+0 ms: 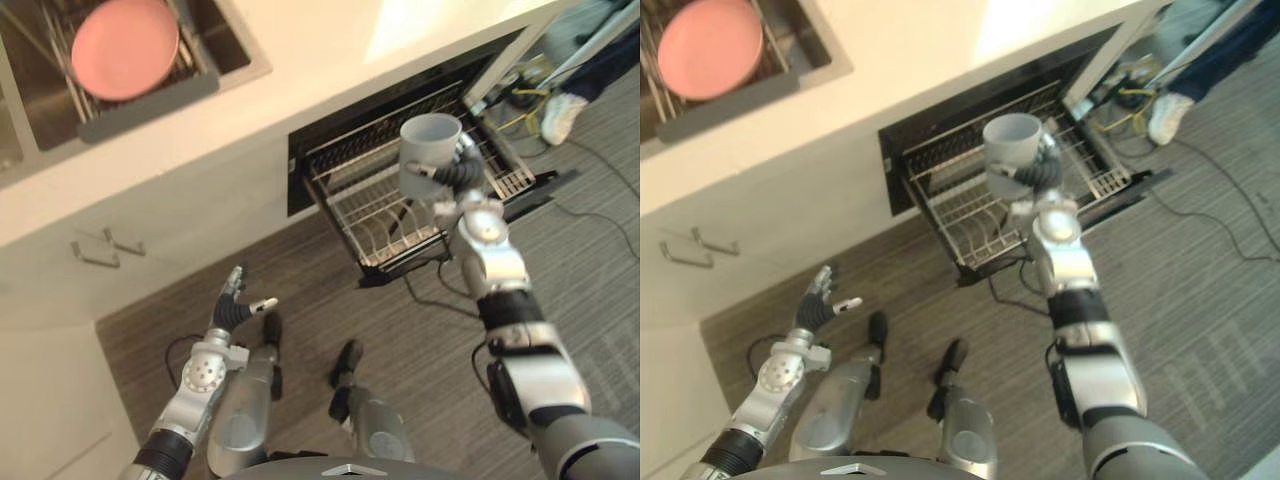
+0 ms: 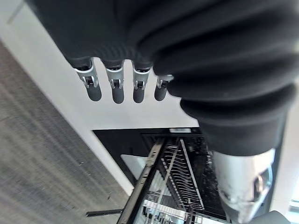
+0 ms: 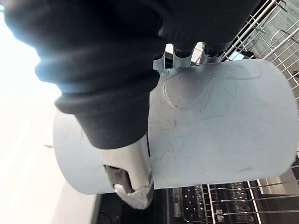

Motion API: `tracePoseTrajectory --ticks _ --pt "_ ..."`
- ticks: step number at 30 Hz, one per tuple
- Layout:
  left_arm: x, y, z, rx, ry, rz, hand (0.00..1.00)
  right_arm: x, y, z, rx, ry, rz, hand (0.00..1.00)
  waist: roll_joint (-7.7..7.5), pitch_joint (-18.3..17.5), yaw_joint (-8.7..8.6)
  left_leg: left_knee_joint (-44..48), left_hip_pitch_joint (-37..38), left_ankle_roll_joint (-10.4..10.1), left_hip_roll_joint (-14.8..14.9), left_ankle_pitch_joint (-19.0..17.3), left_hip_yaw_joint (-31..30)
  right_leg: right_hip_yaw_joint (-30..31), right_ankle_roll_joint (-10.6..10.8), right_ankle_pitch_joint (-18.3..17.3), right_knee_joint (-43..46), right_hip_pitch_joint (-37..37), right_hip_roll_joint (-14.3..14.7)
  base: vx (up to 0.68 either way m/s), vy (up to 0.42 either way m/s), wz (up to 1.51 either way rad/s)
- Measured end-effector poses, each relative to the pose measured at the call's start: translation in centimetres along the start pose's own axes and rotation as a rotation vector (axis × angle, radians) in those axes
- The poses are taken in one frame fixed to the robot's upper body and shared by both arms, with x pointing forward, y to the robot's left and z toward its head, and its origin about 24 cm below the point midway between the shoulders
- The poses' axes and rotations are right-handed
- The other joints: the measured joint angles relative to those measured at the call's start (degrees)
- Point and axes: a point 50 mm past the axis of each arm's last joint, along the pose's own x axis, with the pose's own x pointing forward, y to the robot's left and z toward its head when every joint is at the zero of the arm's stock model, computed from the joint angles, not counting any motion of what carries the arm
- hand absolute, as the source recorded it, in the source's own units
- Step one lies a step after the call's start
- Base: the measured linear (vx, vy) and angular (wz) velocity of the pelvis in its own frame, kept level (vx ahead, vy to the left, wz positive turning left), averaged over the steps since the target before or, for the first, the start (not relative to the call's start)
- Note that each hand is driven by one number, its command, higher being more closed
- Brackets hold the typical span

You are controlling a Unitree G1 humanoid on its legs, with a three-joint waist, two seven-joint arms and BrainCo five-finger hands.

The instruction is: Walk over to the sink, pick up the cup, carry it to the dishwasher, place the cup inside the dishwasher, then close the dishwasher door

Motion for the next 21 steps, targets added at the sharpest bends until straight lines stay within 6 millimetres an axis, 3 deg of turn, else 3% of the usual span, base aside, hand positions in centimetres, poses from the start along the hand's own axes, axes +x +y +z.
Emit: tracePoseTrajectory --ticks 5,13,18,21 --pt "-0.2 -0.4 -1.5 -0.068 0.071 -0.062 0.0 2.3 -1.0 2.2 -0.079 0.042 0.017 1.0 1.38 0.8 2.67 -0.1 -3.5 0.1 -0.2 0.8 -1.8 -1.8 -0.1 -0.5 0.7 -2.8 0.0 0.03 -0.012 0.21" --pt "-0.4 -2.6 -2.8 -0.168 0.131 -0.142 0.0 3.4 -1.7 1.1 -0.119 0.213 0.033 1.0 4.73 2.6 6.47 -0.1 -7.4 -0.2 -0.6 2.0 -5.0 -4.8 -0.4 -2.5 3.9 -6.4 -0.6 0.02 -0.003 0.21" --pt "-0.1 -3.7 -3.2 -0.217 0.151 -0.164 0.0 4.0 -4.1 1.8 -0.147 0.274 -0.03 1.0 7.11 3.9 7.95 -2.5 -9.6 -0.8 -0.6 4.3 -7.4 -6.8 -1.0 -4.2 7.6 -9.9 -1.1 -0.04 -0.021 0.19" --pt "0.0 -3.9 -3.2 -0.223 0.148 -0.172 0.0 3.6 -5.2 0.9 -0.109 0.339 -0.073 1.0 7.74 4.2 8.65 -3.9 -9.8 -1.2 -0.5 5.2 -8.1 -7.1 -1.2 -5.6 9.8 -11.4 -1.4 -0.03 -0.051 0.12"
